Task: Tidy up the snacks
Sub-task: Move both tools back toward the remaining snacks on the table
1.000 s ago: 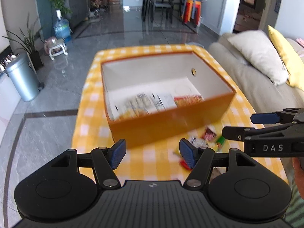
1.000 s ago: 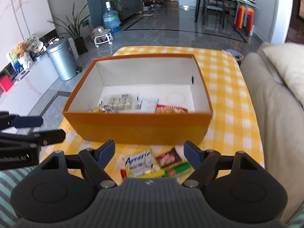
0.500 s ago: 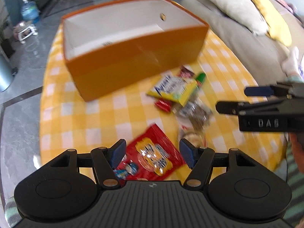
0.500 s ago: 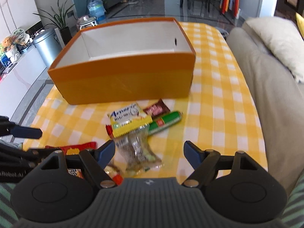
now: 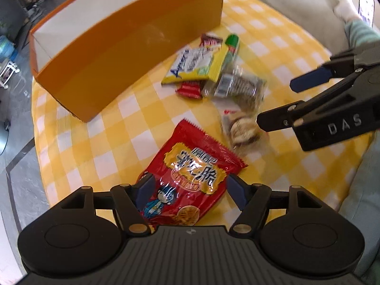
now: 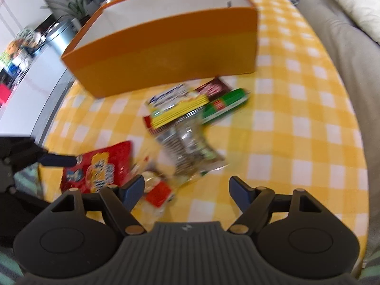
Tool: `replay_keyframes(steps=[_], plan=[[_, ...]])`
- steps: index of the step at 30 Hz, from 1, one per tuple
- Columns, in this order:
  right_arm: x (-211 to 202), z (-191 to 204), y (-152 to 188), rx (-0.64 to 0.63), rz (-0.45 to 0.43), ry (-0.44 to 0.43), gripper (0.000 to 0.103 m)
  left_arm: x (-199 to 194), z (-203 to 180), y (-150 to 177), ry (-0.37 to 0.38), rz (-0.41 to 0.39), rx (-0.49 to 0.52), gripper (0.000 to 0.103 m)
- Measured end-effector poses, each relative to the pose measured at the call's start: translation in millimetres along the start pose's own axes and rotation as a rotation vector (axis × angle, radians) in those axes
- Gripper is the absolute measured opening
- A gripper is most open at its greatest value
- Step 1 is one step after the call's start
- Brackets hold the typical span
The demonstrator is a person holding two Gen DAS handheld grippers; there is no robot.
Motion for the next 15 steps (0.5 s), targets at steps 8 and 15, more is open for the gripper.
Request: replay_keyframes(steps=[8,15], plan=[[17,23,7,-0.105,0.039,-0.022,0.074,8,6,0,0.061,0.003,0.042,0.092],[24,30,8,-0.130,0.042,-0.060,0.056,14,11,-3,0.119,-0.003,0.068,0.095]])
Point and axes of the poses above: each gripper's, at about its wrist camera, not at the fingertips, and x roughly the way its jaws point, z to its left, y to its underside, the point moved 3 cm from there along x, roughly the way its jaws point, and after that the axes turned 11 degrees about -z, right-handed, at the moved point
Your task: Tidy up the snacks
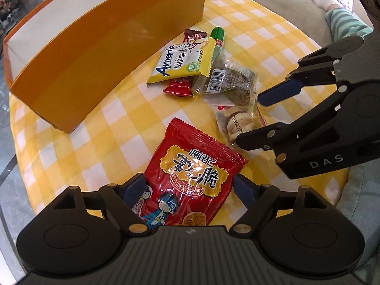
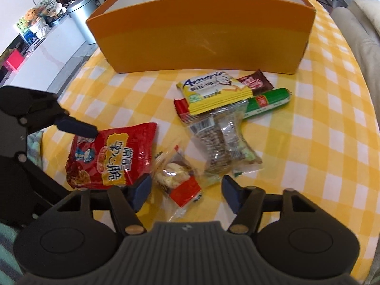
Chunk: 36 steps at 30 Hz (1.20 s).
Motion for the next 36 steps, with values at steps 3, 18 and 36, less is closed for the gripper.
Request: replay_keyframes(steps=[3,18,36], plan=[[-2,1,1,0.006,0.005,-0.014,0.048,4,6,-1,-0.005,0.014,-0.039,0.099],[-16,-16,6,0.015,0.020,0.067,0.049,2,17,-9,-0.185,-0.021,-0.382,0.089],[-13,-2,6,-0.281,-0.095,-0.034,0.066,8,15,0,-0.082,-0.029,-0.128,0.094]])
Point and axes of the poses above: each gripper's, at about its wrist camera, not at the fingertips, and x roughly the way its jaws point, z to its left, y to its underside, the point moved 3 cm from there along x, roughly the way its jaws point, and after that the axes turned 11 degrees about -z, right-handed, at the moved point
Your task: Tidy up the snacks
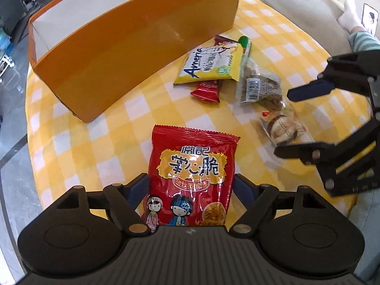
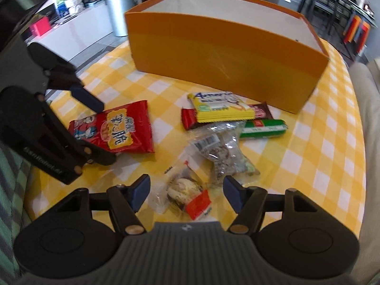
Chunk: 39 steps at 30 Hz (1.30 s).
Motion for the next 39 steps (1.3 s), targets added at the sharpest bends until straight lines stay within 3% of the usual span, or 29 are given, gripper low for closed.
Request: replay_keyframes(steps=[7,13,18,24,39], plan=[[4,6,5,-0.019,0.017,-0.004,0.065,4,7,6,-0.010,-0.005,-0.067,0.095],[7,8,9,-0.029,0.023,0.013,0.055,6,11,12,-0.023,0.004,-0.122,0.095],[6,10,10,-0.025,0.023,0.014,0.048,2,12,12,-0.032,-0.010,-0.156,0.080],[6,9,9,0.004,0.030,0.007,0.045,-1,12,11,-0.047,-0.013,-0.206,0.078],[-12,1,-2,0.122,0.030,-0.013,0.043,-48,2,-9,-0.061,-0.096,-0.355,0.078]])
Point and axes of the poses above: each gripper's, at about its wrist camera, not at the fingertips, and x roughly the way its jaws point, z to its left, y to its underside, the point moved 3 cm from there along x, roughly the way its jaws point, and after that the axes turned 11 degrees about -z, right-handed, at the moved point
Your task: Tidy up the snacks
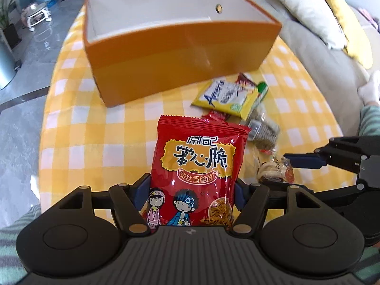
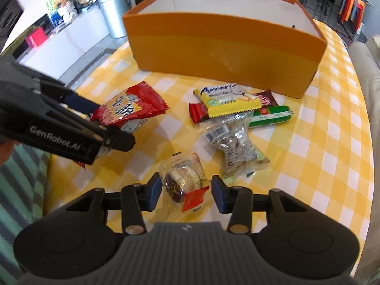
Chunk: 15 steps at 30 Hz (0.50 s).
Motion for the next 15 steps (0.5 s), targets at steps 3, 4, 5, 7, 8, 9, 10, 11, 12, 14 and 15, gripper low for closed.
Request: replay_keyframes(steps=[3,4,5,7,8,9,10,11,12,14,15], plan=[[-9,-5,-8,0.029,-0.008,0.023,0.043,-13,-1,-10,-0.016,-0.037,-0.020,0.078],[-12,-7,-11,0.043,-0.016,0.029,0.043,-18,-2,-14,-0.019,-0.052,-0.023,0.078],[-16,-10,-14,0.061,-0.026,0.028,0.043,-22,-2,-18,-0.023,-0.067,-0.024,0.078],[-23,-16,-22,0.101,-0.046,0.028,0.043,-30,-4,-27,-0.029,-0.097,-0.028,0.078],[-26,-18,-26,0.114,-0.058,0.031,0.043,-34,-4,-32,-0.031,-0.110,-0.030,0.078],[-30,-20,-30,0.123,-0.071,0.034,0.043,-37,-5,-37,-0.033,-0.122,-0.031,0.078],[-33,-22,-34,0.131,-0.083,0.037,0.043,-40,-6,-41,-0.034,-0.134,-0.030,0.078],[-36,-25,-38,0.139,-0.095,0.039,0.043,-43,-7,-46,-0.033,-0.145,-0.028,0.078],[-40,-27,-42,0.147,-0.107,0.041,0.043,-46,-8,-51,-0.031,-0.155,-0.027,0.078],[-46,-30,-51,0.157,-0.129,0.044,0.043,-51,-9,-61,-0.029,-0.177,-0.023,0.078],[-49,-32,-56,0.157,-0.139,0.048,0.043,-53,-10,-66,-0.029,-0.187,-0.018,0.078]])
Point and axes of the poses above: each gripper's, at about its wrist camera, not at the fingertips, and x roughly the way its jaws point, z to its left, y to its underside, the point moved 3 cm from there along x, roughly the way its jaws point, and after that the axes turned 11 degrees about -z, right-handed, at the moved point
